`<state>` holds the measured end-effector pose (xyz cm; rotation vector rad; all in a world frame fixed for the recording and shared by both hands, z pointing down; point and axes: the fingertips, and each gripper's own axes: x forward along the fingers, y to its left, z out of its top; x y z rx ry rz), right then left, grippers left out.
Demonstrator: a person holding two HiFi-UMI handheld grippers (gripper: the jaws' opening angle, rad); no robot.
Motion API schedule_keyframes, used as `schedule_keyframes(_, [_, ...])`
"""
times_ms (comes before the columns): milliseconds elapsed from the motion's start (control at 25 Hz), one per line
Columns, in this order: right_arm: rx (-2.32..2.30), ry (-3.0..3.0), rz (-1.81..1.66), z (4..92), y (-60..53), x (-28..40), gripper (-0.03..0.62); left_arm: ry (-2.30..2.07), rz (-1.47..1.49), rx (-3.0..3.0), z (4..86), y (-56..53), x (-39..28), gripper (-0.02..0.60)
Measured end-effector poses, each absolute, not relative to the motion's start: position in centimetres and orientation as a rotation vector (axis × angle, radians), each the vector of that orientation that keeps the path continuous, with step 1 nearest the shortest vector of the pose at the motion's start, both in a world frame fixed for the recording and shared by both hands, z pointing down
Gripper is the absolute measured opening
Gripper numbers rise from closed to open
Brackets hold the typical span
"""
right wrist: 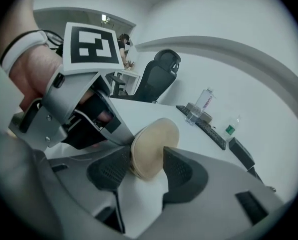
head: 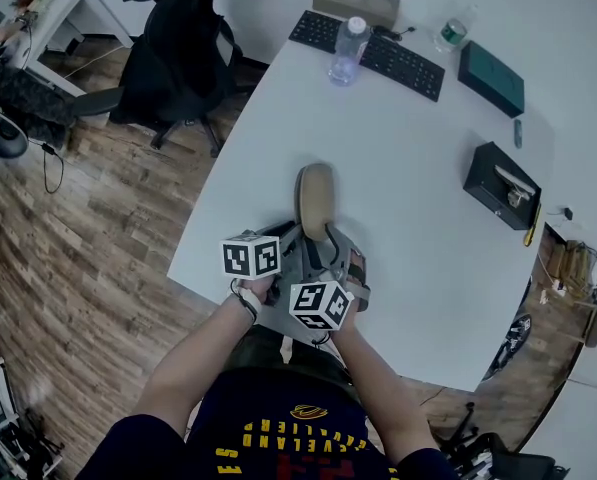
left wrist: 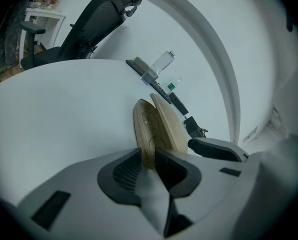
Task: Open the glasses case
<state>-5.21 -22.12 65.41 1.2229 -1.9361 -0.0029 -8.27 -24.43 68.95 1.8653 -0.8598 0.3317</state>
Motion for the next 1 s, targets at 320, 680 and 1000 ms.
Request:
schedule_keyframes(320, [1.238, -1.989, 0.058, 64.3, -21.8, -4.6, 0.167, -0.857, 0.340, 1.831, 69.3, -24.6, -7.9, 0.097])
schedule_keyframes(680, [1.292, -2.004, 0.095, 63.2, -21.4, -3.3, 0.120, -0.852, 0.385, 1.849, 69.5, -24.7, -8.0, 0.097])
schedule_keyframes(1000, [1.372, -2.006, 0.219, 62.8, -21.2, -1.0, 0.079, -0.867, 0.425, 1.859, 69.3, -24.8, -7.7, 0.097])
